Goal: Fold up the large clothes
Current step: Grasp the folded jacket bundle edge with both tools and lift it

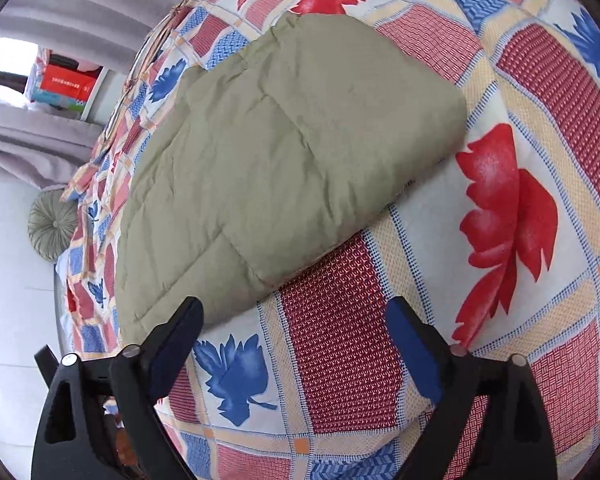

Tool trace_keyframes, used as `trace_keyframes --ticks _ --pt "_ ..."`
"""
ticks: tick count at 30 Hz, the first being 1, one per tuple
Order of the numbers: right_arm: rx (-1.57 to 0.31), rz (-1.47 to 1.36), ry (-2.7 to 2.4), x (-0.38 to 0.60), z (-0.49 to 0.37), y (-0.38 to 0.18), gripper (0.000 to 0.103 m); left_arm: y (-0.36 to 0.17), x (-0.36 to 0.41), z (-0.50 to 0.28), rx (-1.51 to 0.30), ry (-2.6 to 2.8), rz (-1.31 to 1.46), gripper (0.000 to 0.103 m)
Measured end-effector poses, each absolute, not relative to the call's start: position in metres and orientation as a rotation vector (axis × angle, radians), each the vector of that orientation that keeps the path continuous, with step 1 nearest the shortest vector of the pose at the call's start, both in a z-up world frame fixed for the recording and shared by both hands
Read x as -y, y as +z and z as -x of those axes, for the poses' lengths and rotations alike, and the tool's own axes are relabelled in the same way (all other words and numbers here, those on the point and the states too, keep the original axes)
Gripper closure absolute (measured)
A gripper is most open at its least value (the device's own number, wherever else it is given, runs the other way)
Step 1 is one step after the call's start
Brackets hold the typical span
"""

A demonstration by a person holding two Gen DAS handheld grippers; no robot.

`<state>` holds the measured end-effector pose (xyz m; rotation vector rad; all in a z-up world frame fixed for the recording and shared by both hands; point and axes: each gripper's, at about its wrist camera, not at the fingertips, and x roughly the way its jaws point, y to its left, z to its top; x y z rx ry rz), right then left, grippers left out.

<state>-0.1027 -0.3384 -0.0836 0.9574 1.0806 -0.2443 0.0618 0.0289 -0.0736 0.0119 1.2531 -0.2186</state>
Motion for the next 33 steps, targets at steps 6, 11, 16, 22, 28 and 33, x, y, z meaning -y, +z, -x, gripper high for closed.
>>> trace_keyframes --ticks 6,11,16,22,28,33 --pt "-1.061 -1.000 -0.248 0.345 0.101 -0.091 0.000 -0.088 -0.050 -0.066 -1.299 -0.250 0.159 0.000" --pt "-1.045 -1.067 -0.238 0.351 0.095 -0.103 0.000 -0.104 -0.070 -0.072 -1.316 -0.277 0.397 0.000" --pt "-1.042 -1.162 -0.195 0.356 0.086 -0.117 0.000 -0.120 -0.080 -0.081 -1.320 -0.314 0.527 0.000" --pt "-0.984 -1.278 -0.133 0.362 0.075 -0.132 0.000 -0.146 -0.087 -0.094 -1.341 -0.349 0.685 0.000" --pt "-0.954 -1.330 -0.091 0.364 0.050 -0.141 0.000 -0.150 -0.082 -0.123 -1.296 -0.329 0.702 0.000" --pt "-0.989 -1.295 -0.065 0.359 0.027 -0.148 0.000 -0.159 -0.073 -0.142 -1.285 -0.305 0.693 0.000"
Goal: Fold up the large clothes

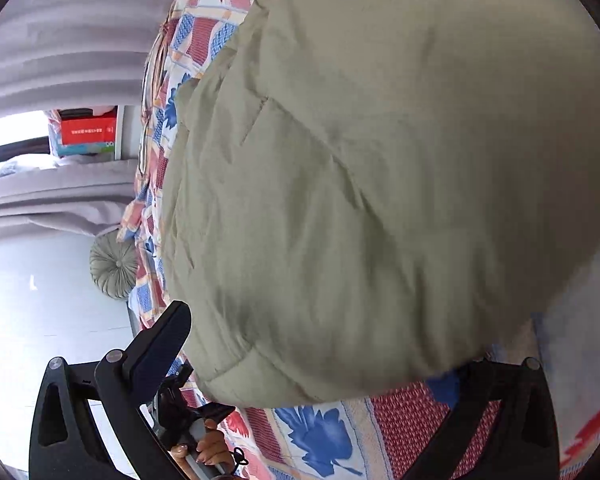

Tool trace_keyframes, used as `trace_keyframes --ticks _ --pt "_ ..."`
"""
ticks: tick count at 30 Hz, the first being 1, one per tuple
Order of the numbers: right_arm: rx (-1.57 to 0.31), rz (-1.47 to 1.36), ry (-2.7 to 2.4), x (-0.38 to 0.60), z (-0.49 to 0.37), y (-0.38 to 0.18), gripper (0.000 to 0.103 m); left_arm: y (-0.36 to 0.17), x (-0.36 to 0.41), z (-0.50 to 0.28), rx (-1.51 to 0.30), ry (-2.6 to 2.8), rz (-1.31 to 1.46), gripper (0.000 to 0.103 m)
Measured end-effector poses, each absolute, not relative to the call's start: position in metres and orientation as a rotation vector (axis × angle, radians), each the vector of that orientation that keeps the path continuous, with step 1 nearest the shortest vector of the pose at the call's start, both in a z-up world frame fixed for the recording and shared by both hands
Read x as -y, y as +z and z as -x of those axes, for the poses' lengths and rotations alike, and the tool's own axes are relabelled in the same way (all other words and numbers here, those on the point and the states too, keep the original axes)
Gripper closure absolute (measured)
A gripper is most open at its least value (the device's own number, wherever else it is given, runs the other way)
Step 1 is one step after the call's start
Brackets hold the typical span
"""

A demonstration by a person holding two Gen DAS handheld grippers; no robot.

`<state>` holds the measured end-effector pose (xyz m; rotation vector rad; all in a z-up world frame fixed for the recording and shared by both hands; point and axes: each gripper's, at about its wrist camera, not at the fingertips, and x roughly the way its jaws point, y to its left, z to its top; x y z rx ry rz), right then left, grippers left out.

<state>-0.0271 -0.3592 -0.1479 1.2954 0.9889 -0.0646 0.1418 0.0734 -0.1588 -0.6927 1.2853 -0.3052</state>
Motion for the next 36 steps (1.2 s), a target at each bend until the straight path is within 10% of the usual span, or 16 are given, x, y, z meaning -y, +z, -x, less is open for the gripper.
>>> trace_keyframes --ticks 5,7,9,12,18,36 --pt "-0.985 -1.340 -0.077 0.359 0.012 -0.164 0.000 -0.163 -0.068 -0.150 -1.253 -0.270 0.704 0.000" --pt "-0.973 -1.374 -0.111 0.360 0.013 -0.166 0.016 -0.161 -0.066 -0.152 -1.240 -0.254 0.685 0.018" --pt "-0.978 -1.402 -0.139 0.362 0.017 -0.169 0.041 -0.158 -0.067 -0.153 -1.231 -0.286 0.664 0.059" --pt "-0.968 -1.389 -0.143 0.361 0.019 -0.162 0.063 -0.145 -0.067 -0.151 -1.209 -0.313 0.613 0.077" --pt "-0.937 -1.359 -0.106 0.360 0.026 -0.142 0.078 -0.108 -0.056 -0.136 -1.134 -0.356 0.408 0.082" --pt "-1.052 -1.324 -0.083 0.310 0.143 -0.110 0.079 -0.075 -0.115 0.005 -1.231 -0.437 0.261 0.082"
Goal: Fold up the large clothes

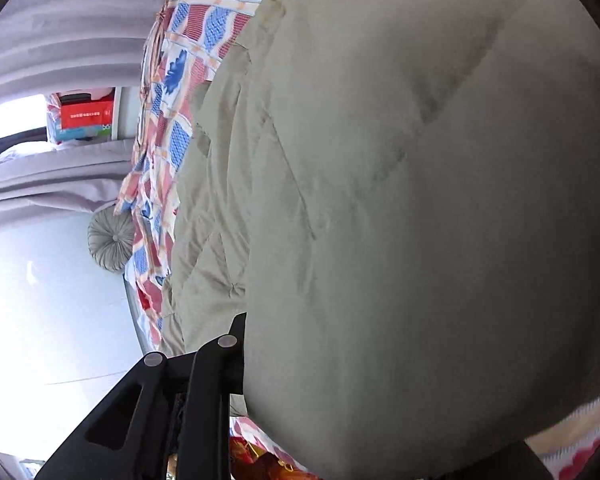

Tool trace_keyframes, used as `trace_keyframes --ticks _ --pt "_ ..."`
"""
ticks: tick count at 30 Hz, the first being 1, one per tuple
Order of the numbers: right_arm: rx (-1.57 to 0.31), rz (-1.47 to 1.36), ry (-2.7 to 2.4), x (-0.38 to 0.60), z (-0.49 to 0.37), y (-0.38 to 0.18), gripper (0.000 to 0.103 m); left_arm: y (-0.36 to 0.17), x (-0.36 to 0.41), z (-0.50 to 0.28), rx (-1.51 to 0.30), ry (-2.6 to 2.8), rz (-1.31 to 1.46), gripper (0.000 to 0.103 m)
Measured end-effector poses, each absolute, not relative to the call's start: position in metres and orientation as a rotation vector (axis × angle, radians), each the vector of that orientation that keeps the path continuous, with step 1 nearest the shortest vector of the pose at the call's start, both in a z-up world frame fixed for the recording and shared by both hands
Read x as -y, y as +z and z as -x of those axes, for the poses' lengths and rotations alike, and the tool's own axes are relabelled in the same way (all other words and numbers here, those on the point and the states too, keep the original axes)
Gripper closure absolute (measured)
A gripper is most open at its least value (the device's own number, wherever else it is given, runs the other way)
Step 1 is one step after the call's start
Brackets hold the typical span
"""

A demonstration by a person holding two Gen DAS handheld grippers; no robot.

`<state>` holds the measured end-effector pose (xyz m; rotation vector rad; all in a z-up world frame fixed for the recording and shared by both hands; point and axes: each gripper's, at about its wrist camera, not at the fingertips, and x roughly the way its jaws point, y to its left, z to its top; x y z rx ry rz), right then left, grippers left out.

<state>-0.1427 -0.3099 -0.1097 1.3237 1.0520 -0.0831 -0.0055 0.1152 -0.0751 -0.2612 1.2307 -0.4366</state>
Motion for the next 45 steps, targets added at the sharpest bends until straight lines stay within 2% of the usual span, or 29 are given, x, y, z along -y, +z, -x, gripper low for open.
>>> trace_keyframes --ticks 11,15,17,19,20,21,31,40,43,45 --pt "-1.145 -1.347 -0.168 0.283 0.199 -0.109 0.078 -0.105 -0.150 0.084 -1.383 -0.388 0.275 0.082" --pt "-1.178 -1.342 -0.201 0.282 0.195 -0.108 0.072 -0.106 -0.151 0.089 -1.403 -0.371 0.247 0.081" --pt "-1.204 -1.330 -0.225 0.287 0.203 -0.109 0.067 -0.103 -0.151 0.090 -1.413 -0.349 0.213 0.074" --pt "-1.235 -1.317 -0.253 0.287 0.203 -0.104 0.060 -0.100 -0.155 0.092 -1.429 -0.303 0.182 0.061" --pt "-1.253 -1.308 -0.266 0.287 0.203 -0.101 0.059 -0.098 -0.158 0.092 -1.436 -0.272 0.165 0.049" --pt "-1.264 -1.299 -0.271 0.288 0.203 -0.098 0.058 -0.096 -0.161 0.092 -1.442 -0.239 0.155 0.046" --pt "-1.419 -1.098 -0.283 0.287 0.205 -0.057 0.055 -0.070 -0.183 0.106 -1.466 -0.061 0.058 0.046" --pt "-1.405 -0.983 -0.131 0.289 0.211 -0.034 0.054 -0.028 -0.177 0.108 -1.385 0.065 0.026 0.046" --pt "-1.419 -0.938 -0.117 0.277 0.193 -0.029 0.047 -0.023 -0.175 0.105 -1.384 0.079 0.045 0.046" --pt "-1.414 -0.911 -0.110 0.269 0.187 -0.026 0.046 -0.021 -0.176 0.103 -1.383 0.070 0.046 0.042"
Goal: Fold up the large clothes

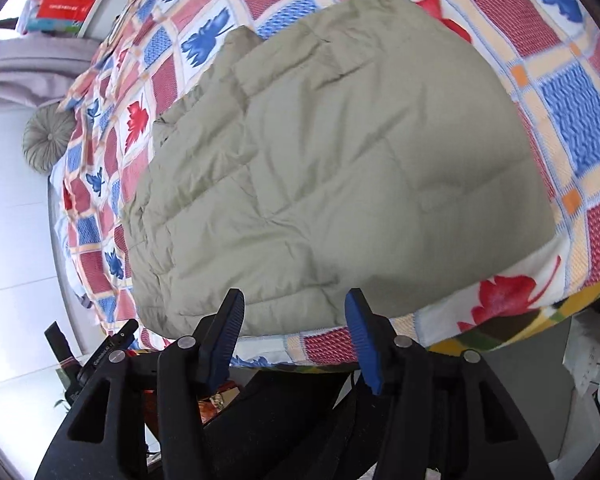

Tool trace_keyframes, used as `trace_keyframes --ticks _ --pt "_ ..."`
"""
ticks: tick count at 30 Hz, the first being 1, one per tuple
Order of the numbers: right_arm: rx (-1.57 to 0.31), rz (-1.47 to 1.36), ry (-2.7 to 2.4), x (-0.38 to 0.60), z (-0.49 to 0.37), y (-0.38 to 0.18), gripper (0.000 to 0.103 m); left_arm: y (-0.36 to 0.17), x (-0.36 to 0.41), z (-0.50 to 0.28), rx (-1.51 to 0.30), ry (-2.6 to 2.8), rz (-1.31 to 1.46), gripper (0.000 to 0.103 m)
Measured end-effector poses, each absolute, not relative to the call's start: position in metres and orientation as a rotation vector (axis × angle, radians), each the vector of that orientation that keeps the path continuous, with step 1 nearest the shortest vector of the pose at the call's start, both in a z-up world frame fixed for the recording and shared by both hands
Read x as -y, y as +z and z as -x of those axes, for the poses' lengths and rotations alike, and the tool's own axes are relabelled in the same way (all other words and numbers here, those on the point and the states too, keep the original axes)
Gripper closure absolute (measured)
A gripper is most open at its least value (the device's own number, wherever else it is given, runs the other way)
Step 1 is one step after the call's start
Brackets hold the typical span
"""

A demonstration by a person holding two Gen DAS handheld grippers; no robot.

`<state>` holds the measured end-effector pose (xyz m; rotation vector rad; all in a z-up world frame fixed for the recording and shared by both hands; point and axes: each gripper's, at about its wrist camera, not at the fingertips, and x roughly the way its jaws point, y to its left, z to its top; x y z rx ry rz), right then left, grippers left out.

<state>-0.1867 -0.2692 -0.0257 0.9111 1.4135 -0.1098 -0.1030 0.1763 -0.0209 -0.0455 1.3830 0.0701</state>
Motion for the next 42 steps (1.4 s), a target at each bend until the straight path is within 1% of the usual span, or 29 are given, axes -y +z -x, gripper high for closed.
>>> trace_keyframes --ticks 1,2,3,6,7,11,12,13,19,28,32,38,42 --pt "-1.406 -0.895 -0.105 0.261 0.180 -0.024 0.045 -0.021 -0.178 0.101 -1.385 0.060 0.039 0.032" --pt "-1.401 -0.882 -0.104 0.256 0.179 -0.023 0.044 -0.021 -0.177 0.099 -1.383 0.052 0.030 0.002" --pt "-1.395 -0.871 -0.106 0.249 0.176 -0.023 0.041 -0.019 -0.179 0.096 -1.362 0.048 0.012 0.000" --pt "-1.394 -0.868 -0.113 0.221 0.168 -0.027 0.039 -0.020 -0.186 0.082 -1.354 0.001 -0.064 0.000" --pt "-1.401 -0.865 -0.111 0.215 0.167 -0.028 0.036 -0.021 -0.190 0.077 -1.352 -0.015 -0.072 0.000" --pt "-1.428 -0.823 -0.118 0.175 0.154 -0.037 0.035 -0.028 -0.205 0.057 -1.370 -0.085 -0.058 0.000" --pt "-1.430 -0.810 -0.122 0.167 0.151 -0.038 0.030 -0.031 -0.207 0.053 -1.374 -0.101 -0.054 0.000" --pt "-1.428 -0.802 -0.124 0.162 0.148 -0.039 0.020 -0.034 -0.210 0.048 -1.379 -0.116 -0.054 0.000" --pt "-1.427 -0.751 -0.130 0.136 0.132 -0.044 0.020 -0.046 -0.222 0.029 -1.371 -0.133 -0.071 0.000" --pt "-1.448 -0.754 -0.129 0.120 0.123 -0.064 0.020 -0.080 -0.240 0.005 -1.462 -0.280 0.110 0.000" --pt "-1.457 -0.755 -0.129 0.118 0.125 -0.069 0.020 -0.092 -0.251 -0.010 -1.465 -0.348 0.166 0.000" --pt "-1.461 -0.753 -0.117 0.119 0.126 -0.074 0.020 -0.132 -0.246 -0.024 -1.577 -0.617 0.357 0.000" --pt "-1.466 -0.745 -0.116 0.118 0.126 -0.076 0.020 -0.160 -0.223 -0.031 -1.634 -0.695 0.397 0.000"
